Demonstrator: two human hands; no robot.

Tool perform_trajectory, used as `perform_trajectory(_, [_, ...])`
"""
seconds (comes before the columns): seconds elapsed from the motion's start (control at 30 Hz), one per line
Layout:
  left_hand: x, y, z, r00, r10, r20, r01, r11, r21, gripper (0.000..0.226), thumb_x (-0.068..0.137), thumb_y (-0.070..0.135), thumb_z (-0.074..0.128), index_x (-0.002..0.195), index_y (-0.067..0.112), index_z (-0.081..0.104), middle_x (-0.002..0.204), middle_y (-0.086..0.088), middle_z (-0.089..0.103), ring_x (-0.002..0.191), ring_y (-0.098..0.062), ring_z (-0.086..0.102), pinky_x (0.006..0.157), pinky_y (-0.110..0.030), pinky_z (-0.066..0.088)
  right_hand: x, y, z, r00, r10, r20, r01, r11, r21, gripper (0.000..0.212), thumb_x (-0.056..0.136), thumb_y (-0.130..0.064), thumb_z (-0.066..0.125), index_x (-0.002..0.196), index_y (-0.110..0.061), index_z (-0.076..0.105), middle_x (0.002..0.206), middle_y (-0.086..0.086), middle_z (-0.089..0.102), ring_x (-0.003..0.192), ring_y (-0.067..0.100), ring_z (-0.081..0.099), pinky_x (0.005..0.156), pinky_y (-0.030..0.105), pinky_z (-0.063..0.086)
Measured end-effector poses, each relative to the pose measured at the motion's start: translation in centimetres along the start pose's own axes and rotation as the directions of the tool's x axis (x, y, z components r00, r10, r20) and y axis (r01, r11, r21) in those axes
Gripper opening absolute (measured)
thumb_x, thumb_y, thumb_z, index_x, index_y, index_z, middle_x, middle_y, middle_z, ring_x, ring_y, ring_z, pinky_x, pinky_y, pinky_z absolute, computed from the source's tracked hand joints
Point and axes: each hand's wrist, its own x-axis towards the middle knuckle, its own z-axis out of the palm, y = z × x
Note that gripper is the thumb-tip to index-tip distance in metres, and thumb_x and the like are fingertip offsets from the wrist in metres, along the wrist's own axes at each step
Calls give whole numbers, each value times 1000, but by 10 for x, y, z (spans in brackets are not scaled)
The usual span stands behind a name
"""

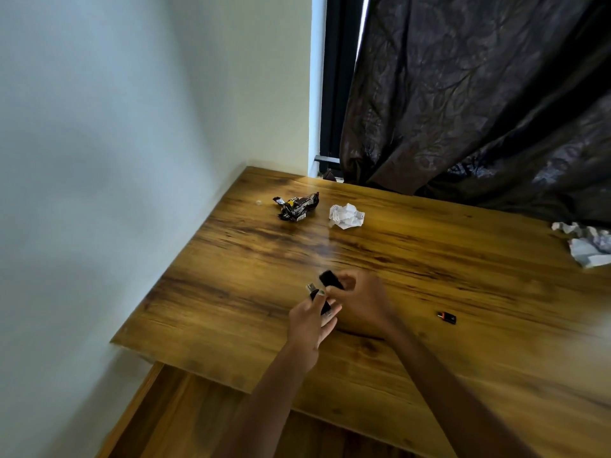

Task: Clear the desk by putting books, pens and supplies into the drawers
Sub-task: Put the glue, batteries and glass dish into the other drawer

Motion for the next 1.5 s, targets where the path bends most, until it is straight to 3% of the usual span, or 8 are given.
perform_trajectory(0.27, [-11, -18, 15, 993, -53, 108, 59, 997, -53, 15, 94, 13, 54, 97, 0, 61, 103, -19, 65, 92, -25, 66, 70, -33, 60, -58, 16, -12, 998, 57, -40, -58, 998, -17, 34, 95, -33, 47, 124, -19, 58, 108, 0, 48, 96, 10, 51, 78, 17, 38])
perform_trajectory(0.43, [-24, -21, 15, 976, -86, 202, 99, 993, -59, 19, 94, 13, 53, 106, 0, 59, 101, -16, 69, 91, -26, 68, 66, -32, 60, -48, 65, -62, 950, 108, -294, -173, 964, -205, 29, 91, -15, 50, 116, -14, 63, 122, 11, 57, 109, 23, 54, 91, 32, 44])
perform_trajectory(0.57, [-32, -23, 12, 968, -98, 231, 121, 989, -87, 25, 95, 13, 51, 114, -2, 57, 112, -18, 66, 96, -26, 67, 74, -34, 59, -49, 108, -84, 970, 187, -155, -239, 844, -479, 44, 90, -9, 48, 133, -14, 50, 144, 10, 41, 131, 30, 35, 104, 35, 35])
perform_trajectory(0.7, [-43, -24, 7, 965, -101, 242, 131, 985, -112, 22, 96, 12, 47, 110, -2, 58, 118, -20, 63, 99, -27, 65, 71, -34, 59, -64, 110, -80, 972, 134, -193, -219, 815, -536, 38, 91, -3, 49, 129, -8, 54, 137, 16, 47, 128, 32, 38, 97, 38, 43])
perform_trajectory(0.9, [-59, -25, -13, 958, -90, 271, 117, 989, -86, 24, 97, 14, 47, 114, 2, 58, 120, -17, 63, 103, -25, 65, 73, -32, 60, -76, 116, -74, 956, 149, -253, -248, 870, -425, 33, 88, -3, 51, 117, -11, 63, 125, 17, 58, 115, 35, 52, 88, 38, 47])
perform_trajectory(1.13, [-95, -41, -72, 884, -207, 419, 79, 950, 303, 27, 96, 19, 49, 118, 9, 60, 117, -9, 67, 110, -23, 64, 90, -35, 54, -138, 52, -46, 956, 103, -275, -108, 994, -3, 22, 87, -8, 61, 107, -11, 69, 104, 5, 70, 92, 14, 65, 77, 20, 47])
perform_trajectory(1.27, [-107, -64, -109, 911, -312, 271, 127, 835, 535, 18, 93, 17, 56, 108, 12, 65, 113, -8, 66, 102, -18, 65, 81, -29, 57, -198, 13, -12, 990, 112, -86, -93, 975, 202, 20, 85, -11, 65, 101, -22, 68, 93, -16, 66, 82, -9, 62, 67, 0, 44])
perform_trajectory(1.5, [-104, -104, -158, 955, -280, 101, 66, 530, 845, 7, 93, 23, 58, 95, 16, 61, 87, 2, 61, 75, -3, 56, 56, -11, 45, -255, 19, 71, 934, 265, 240, -319, 921, 223, 17, 82, -9, 67, 83, -26, 67, 82, -9, 69, 76, 1, 64, 65, 12, 50])
